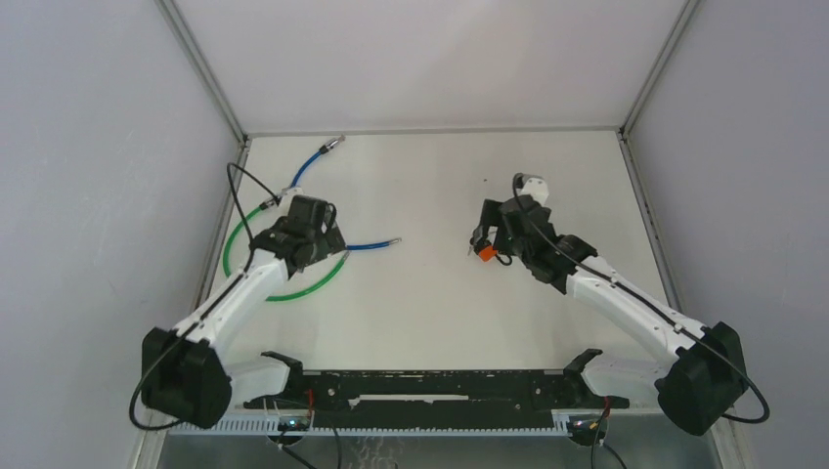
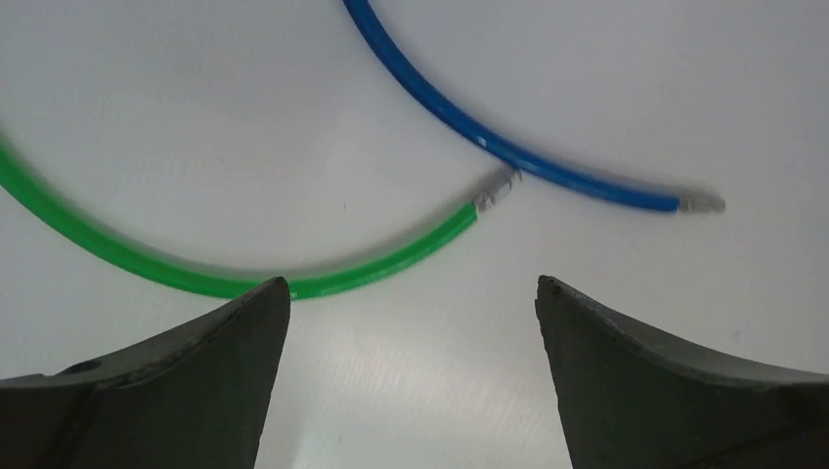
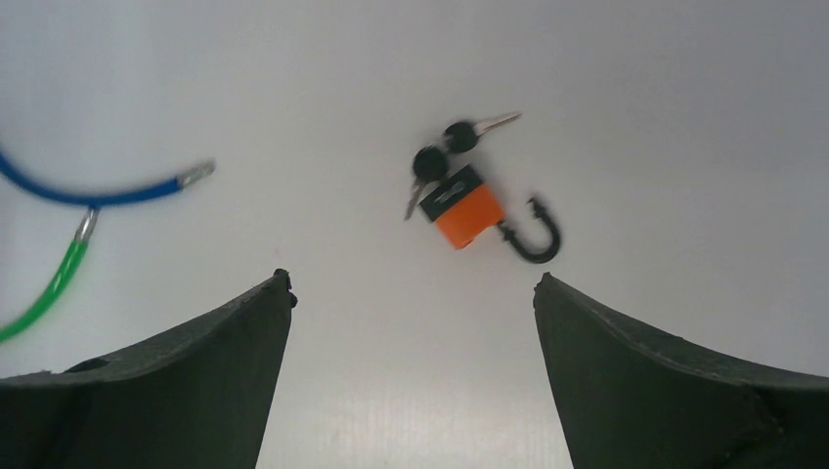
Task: Lock with the key
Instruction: Move the lock to the center of the board, then pick up the lock from the center of the board.
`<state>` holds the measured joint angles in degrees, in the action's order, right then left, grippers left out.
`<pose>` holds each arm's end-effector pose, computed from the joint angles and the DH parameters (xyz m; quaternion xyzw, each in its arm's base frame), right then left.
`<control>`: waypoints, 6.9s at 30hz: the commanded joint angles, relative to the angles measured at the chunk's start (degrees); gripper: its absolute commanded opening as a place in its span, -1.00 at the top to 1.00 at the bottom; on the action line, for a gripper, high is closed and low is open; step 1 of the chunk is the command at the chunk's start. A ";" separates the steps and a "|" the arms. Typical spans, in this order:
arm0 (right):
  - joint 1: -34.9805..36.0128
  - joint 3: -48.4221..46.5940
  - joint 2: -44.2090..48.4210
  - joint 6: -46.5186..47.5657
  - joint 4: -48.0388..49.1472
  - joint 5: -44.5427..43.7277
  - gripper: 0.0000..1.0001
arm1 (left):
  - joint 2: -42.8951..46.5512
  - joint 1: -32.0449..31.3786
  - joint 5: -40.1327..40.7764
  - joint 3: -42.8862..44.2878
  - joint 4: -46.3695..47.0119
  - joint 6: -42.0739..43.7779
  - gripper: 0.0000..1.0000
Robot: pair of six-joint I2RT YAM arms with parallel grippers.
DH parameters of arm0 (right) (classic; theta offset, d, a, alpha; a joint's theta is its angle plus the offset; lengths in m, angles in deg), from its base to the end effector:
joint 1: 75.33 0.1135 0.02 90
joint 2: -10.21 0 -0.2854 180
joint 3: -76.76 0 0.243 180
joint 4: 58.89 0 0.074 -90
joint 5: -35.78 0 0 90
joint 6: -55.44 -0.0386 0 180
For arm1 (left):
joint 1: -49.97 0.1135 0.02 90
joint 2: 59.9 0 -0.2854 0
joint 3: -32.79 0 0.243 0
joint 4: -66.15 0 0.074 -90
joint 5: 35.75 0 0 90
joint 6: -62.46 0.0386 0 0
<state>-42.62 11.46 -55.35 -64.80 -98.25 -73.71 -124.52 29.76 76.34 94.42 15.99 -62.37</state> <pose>0.2004 0.1134 0.3018 0.0528 0.8932 0.0884 0.4377 0.1985 -0.0576 0.2708 -0.1785 0.9159 0.0179 0.3591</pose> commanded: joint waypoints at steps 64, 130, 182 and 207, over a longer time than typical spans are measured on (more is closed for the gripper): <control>4.63 -0.81 -6.00 -17.85 -1.61 8.90 -0.83 | -31.37 0.82 -9.14 18.10 6.74 -35.59 1.00; -7.55 -0.33 -4.32 -7.30 -7.35 17.07 -0.57 | -51.93 1.94 -8.83 57.59 -7.33 12.24 -0.58; -5.43 13.47 -0.45 -43.01 -16.93 15.57 -0.53 | -39.13 -4.15 -6.52 22.56 0.99 -30.29 1.00; -11.25 11.19 -13.98 -43.80 -8.20 13.53 -0.24 | -20.54 -10.61 -7.13 17.66 -0.55 -12.90 1.00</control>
<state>-54.51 23.30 -68.36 -107.62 -109.72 -62.34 -150.29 21.22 71.88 112.52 13.98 -80.82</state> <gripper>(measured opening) 0.614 0.025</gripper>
